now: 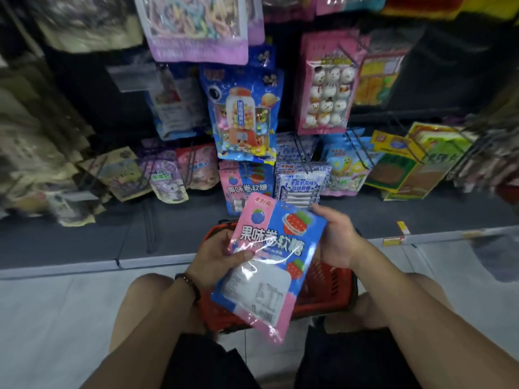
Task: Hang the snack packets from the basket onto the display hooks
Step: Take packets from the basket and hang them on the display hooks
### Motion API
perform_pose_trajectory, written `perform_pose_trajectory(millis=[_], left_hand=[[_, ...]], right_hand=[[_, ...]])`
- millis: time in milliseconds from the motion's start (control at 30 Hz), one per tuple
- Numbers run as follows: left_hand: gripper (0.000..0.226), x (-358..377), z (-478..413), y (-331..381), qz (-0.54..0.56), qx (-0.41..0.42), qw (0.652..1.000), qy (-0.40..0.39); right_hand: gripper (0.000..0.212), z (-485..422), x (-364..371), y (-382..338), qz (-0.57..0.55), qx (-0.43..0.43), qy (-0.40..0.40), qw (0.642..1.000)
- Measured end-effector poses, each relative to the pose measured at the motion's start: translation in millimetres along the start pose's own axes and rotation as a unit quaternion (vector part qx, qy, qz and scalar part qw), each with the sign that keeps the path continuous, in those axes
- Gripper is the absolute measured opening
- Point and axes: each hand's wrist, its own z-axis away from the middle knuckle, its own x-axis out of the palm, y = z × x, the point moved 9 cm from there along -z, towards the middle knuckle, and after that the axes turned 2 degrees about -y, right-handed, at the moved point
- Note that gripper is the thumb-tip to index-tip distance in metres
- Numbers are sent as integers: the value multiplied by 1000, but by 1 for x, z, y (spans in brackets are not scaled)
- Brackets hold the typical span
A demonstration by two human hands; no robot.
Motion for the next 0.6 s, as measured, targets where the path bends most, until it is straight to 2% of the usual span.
perform_pose_trajectory(millis=[67, 133, 267, 333, 433, 467, 500, 567, 600], left_hand=[[25, -9, 13, 4, 44, 1, 994, 103], [33, -14, 23, 9, 51, -1, 983, 177], [39, -10, 31, 11, 54, -19, 979, 198], [52, -10, 34, 14, 55, -15, 975, 213], [79, -19, 48, 27, -60, 23, 946, 318], [77, -13, 52, 33, -85, 46, 943, 318], [74, 1, 53, 38, -58, 64, 956, 279], [80, 39, 49, 39, 55, 69, 983, 161], [82, 50, 47, 35, 107, 61, 983, 136]], right_hand=[[78, 10, 8, 13, -34, -17, -36, 999], [66, 16, 13, 28, 15, -28, -29, 999], [36, 19, 26, 35, 121, -106, 25, 987], [29, 19, 27, 31, 134, -127, 56, 981], [28, 20, 32, 20, 169, -154, 105, 968], [28, 21, 36, 17, 190, -173, 123, 959], [31, 22, 44, 13, 216, -200, 133, 946], [43, 24, 72, 16, 275, -248, 102, 923], [55, 24, 86, 25, 310, -254, 67, 914]])
